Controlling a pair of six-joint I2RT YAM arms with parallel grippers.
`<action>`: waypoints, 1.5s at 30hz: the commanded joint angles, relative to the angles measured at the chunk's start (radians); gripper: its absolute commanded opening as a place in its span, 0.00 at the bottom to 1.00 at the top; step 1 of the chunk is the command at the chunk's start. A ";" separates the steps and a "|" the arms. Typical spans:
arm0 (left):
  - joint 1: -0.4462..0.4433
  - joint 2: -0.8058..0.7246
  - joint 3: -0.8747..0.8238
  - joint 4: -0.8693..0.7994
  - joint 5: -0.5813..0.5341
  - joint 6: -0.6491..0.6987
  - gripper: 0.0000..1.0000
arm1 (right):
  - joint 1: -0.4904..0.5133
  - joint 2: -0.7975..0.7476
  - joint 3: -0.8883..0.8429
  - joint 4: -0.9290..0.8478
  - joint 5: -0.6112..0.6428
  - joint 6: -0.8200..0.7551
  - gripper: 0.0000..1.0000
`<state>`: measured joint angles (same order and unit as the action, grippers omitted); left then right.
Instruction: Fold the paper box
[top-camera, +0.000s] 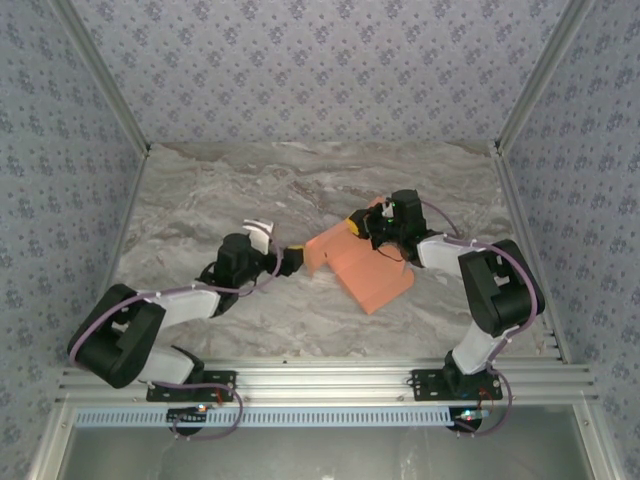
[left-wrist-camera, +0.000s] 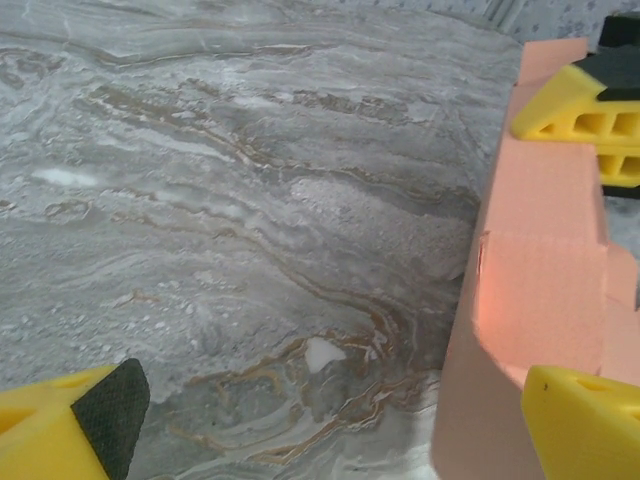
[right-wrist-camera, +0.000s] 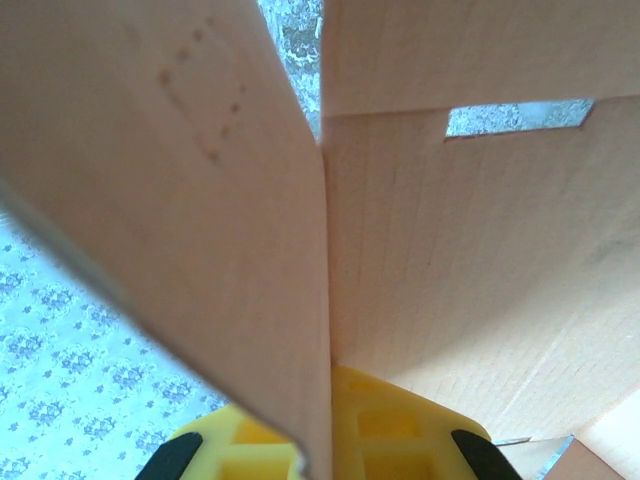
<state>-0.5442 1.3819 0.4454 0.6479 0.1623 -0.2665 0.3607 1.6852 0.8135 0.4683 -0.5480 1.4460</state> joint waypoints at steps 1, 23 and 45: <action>-0.011 -0.018 0.105 -0.115 0.066 0.073 0.98 | 0.009 0.019 0.007 0.012 -0.024 -0.035 0.03; 0.027 0.166 0.345 -0.448 0.259 0.257 0.96 | 0.030 0.034 0.026 0.009 -0.029 -0.021 0.03; -0.016 0.115 0.177 -0.158 0.308 0.084 0.96 | 0.061 0.090 0.007 0.155 -0.013 0.058 0.00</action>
<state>-0.5453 1.5574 0.6788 0.3977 0.4213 -0.1574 0.4175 1.7542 0.8291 0.5621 -0.5640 1.4708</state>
